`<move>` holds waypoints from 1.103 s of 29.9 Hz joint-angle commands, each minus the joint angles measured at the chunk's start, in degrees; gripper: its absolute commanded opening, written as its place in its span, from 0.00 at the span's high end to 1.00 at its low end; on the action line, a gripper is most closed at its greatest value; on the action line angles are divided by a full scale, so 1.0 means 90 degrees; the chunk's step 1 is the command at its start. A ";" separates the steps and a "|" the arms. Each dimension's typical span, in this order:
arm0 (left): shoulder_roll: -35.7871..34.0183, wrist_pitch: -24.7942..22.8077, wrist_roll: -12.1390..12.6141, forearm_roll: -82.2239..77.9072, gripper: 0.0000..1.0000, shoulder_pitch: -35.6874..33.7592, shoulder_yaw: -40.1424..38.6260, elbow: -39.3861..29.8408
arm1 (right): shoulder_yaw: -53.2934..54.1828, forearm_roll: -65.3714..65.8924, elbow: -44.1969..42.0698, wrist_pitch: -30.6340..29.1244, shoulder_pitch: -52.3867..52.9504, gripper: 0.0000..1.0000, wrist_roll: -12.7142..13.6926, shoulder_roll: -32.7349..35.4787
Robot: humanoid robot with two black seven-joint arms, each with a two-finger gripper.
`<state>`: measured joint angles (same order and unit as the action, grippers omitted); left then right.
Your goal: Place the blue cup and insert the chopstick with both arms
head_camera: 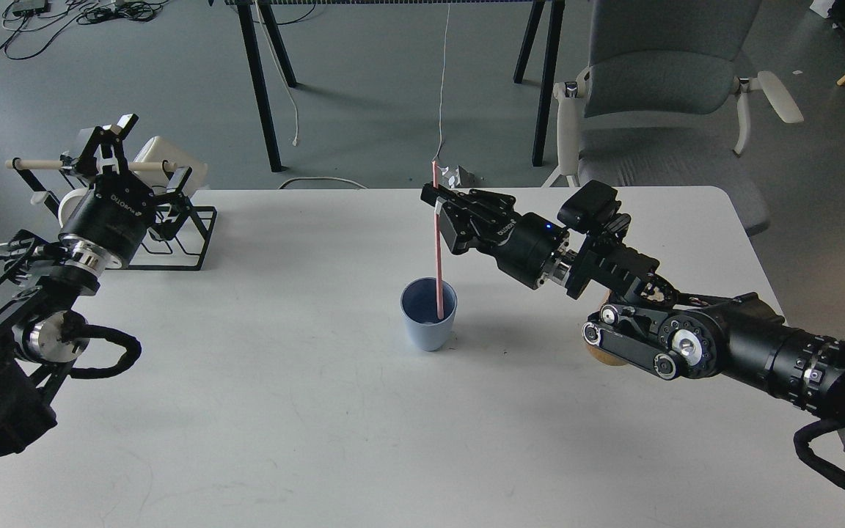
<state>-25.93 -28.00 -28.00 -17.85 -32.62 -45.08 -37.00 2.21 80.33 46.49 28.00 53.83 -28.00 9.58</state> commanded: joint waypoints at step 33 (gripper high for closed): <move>0.0020 0.0000 0.0000 0.0010 0.01 -0.0223 -0.0147 -0.0010 | 0.2331 -0.1218 -0.0039 0.0000 0.0015 0.22 0.0000 0.0077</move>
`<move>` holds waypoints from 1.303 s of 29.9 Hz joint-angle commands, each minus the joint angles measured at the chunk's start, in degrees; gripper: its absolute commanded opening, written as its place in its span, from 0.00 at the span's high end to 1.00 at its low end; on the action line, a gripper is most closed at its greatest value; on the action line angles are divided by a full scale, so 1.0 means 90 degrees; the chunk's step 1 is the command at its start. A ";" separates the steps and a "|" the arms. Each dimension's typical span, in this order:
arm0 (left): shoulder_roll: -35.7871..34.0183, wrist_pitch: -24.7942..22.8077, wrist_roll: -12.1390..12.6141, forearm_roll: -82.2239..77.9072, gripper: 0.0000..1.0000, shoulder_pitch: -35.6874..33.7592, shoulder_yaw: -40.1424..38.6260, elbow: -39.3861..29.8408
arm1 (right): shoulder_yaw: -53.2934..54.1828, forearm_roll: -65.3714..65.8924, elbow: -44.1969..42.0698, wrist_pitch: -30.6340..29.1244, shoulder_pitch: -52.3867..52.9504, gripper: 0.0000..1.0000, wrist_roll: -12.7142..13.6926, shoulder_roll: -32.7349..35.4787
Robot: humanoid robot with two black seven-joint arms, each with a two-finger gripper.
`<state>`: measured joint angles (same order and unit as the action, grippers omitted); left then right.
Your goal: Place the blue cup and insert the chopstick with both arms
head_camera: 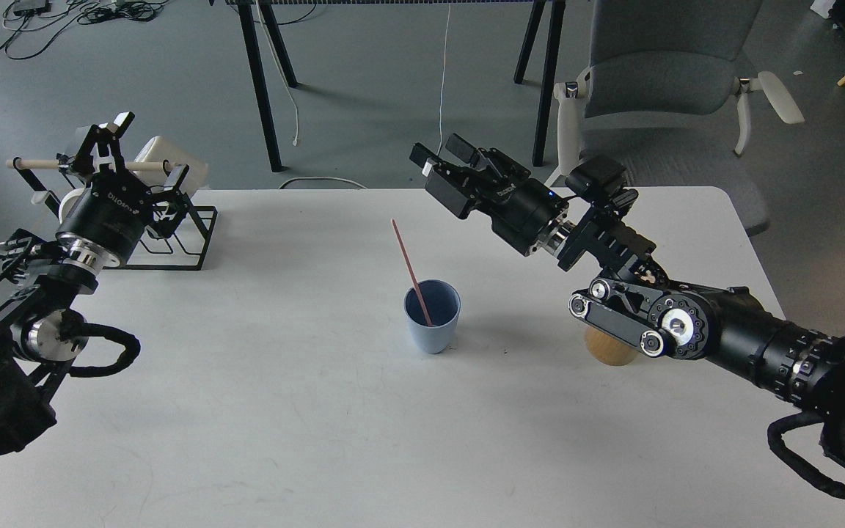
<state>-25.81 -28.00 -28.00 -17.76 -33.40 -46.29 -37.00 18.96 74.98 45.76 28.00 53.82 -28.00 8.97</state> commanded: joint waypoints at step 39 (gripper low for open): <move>0.0085 0.0000 0.0000 0.0010 0.01 -0.0977 -0.0012 -0.0069 | 0.2024 -0.8322 0.2026 -0.3893 -0.0834 0.01 0.0000 0.1992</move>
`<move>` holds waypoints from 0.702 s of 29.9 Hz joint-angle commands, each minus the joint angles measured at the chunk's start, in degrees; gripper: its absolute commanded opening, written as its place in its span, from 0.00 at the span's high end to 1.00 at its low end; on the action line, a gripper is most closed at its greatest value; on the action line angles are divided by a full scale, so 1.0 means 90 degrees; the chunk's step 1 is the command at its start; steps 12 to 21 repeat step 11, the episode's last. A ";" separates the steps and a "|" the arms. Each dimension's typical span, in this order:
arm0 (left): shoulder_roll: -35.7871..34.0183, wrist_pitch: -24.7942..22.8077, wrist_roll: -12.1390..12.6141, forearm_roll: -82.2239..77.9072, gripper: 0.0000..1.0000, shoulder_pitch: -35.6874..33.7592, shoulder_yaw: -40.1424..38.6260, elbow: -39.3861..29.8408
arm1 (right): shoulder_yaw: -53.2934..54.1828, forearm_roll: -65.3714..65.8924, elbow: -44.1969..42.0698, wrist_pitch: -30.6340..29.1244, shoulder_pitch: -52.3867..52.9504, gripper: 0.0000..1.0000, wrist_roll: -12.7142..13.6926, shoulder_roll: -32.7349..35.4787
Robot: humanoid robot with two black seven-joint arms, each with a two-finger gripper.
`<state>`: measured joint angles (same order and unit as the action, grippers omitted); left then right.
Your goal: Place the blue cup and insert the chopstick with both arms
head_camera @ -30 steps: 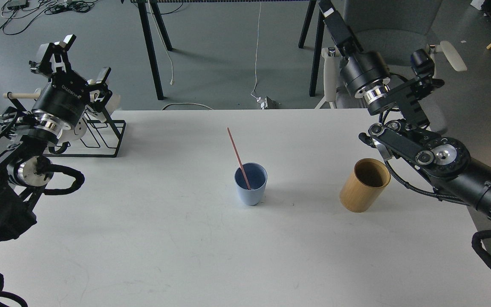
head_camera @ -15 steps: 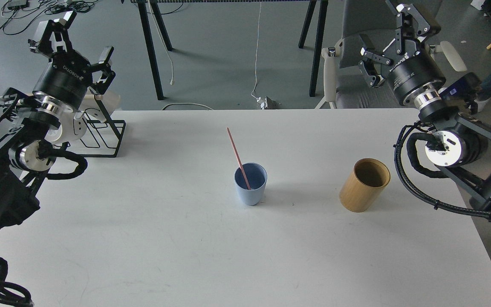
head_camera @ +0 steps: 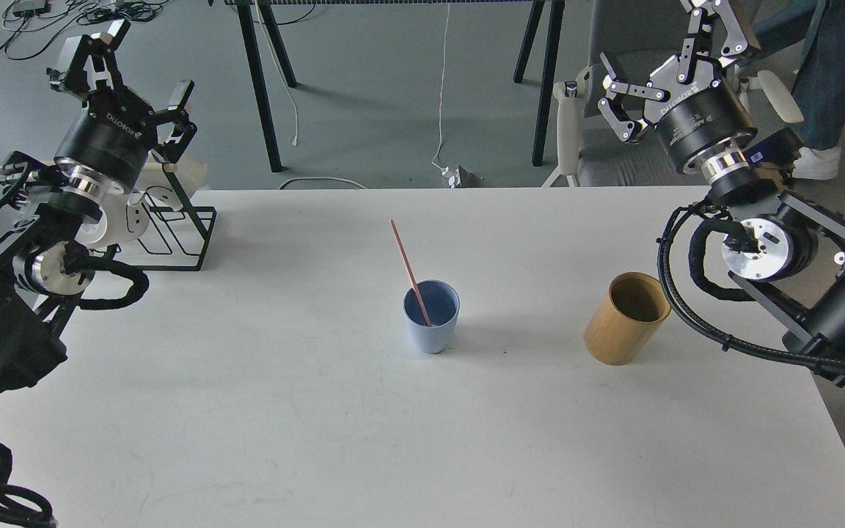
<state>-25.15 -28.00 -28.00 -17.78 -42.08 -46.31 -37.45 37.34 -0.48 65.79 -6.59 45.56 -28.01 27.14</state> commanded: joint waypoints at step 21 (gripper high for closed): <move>0.0099 0.0000 0.0000 0.0130 0.01 -0.0012 -0.0001 -0.0028 | 0.0225 0.0034 -0.0113 0.0010 0.0094 0.01 0.0001 -0.0047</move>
